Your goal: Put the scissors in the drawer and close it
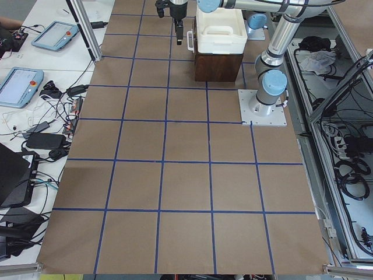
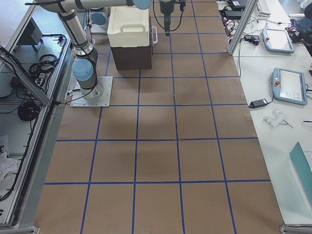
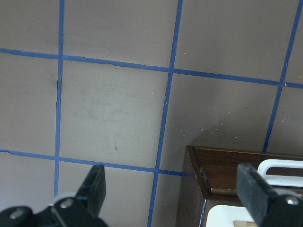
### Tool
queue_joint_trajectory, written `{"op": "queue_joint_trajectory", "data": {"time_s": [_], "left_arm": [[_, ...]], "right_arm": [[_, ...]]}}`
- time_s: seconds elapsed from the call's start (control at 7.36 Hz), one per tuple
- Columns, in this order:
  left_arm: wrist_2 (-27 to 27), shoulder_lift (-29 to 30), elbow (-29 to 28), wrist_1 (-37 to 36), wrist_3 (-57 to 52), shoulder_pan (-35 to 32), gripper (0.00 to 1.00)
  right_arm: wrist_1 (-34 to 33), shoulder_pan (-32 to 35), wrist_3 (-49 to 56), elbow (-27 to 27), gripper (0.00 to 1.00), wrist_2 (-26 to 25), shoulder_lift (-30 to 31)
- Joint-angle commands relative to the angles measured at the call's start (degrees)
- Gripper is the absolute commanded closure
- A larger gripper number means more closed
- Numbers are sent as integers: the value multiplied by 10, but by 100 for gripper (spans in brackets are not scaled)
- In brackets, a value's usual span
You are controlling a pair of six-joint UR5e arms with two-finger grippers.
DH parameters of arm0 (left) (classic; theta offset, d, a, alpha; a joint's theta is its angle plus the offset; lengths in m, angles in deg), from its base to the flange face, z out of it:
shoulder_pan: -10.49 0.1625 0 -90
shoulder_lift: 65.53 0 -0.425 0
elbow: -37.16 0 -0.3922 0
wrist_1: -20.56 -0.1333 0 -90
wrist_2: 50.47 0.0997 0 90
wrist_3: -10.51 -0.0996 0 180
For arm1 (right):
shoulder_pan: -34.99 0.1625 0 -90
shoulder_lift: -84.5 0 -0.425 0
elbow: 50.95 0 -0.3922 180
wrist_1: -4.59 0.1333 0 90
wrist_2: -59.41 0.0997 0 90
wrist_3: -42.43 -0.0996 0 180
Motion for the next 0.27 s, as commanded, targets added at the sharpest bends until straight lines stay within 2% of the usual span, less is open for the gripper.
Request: {"op": "queue_joint_trajectory", "data": {"time_s": [0.0, 0.14], "left_arm": [[0, 0, 1, 0, -1, 0, 0], [0, 0, 0, 0, -1, 0, 0]], "right_arm": [[0, 0, 0, 0, 0, 0, 0], [-1, 0, 0, 0, 0, 0, 0]]}}
